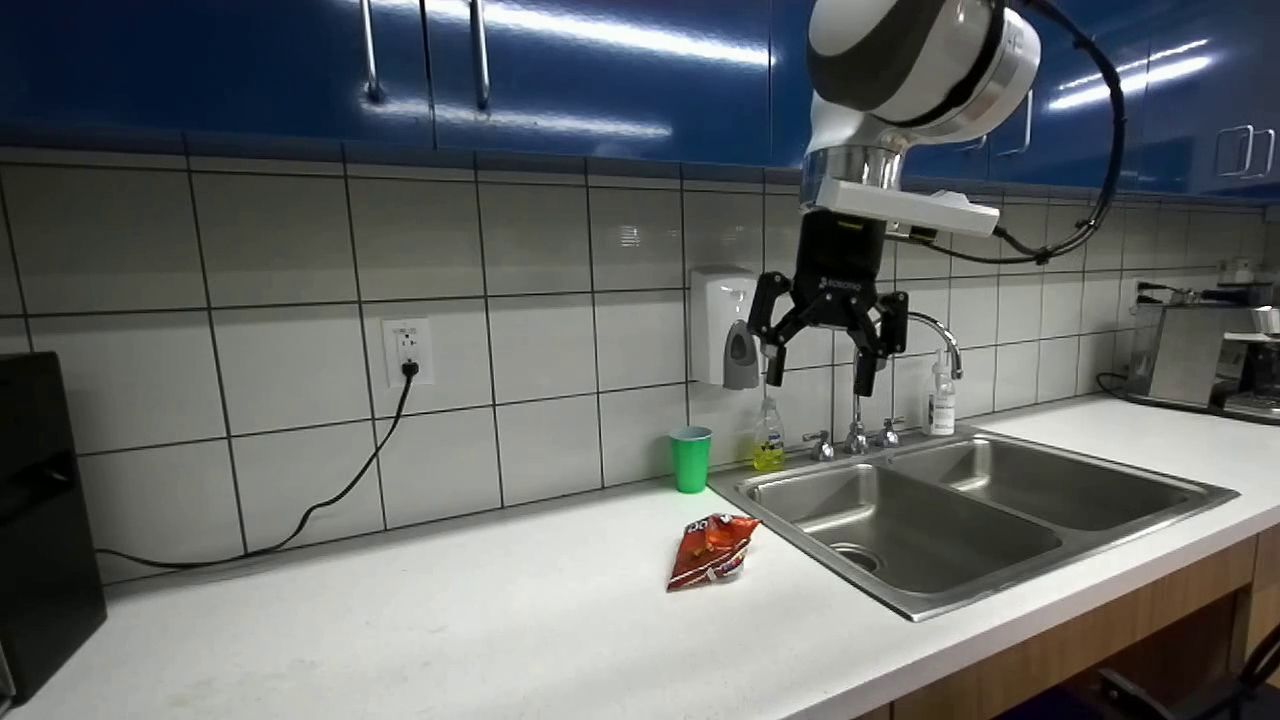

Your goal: Put the red packet in the left sink

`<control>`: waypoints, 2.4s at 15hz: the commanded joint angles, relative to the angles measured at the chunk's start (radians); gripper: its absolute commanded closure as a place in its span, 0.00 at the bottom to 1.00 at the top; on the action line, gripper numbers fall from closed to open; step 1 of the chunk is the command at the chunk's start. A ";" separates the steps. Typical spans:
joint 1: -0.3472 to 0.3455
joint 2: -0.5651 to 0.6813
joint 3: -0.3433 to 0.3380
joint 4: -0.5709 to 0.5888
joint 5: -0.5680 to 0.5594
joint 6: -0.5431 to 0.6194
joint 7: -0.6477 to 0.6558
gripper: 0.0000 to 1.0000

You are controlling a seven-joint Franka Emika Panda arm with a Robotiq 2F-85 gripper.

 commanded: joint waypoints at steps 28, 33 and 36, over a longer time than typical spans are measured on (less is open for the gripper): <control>-0.006 0.858 -0.091 0.356 -0.086 0.495 0.046 0.00; 0.028 0.930 -0.109 0.450 -0.139 0.484 0.112 0.00; 0.068 0.949 -0.133 0.474 -0.192 0.487 0.205 0.00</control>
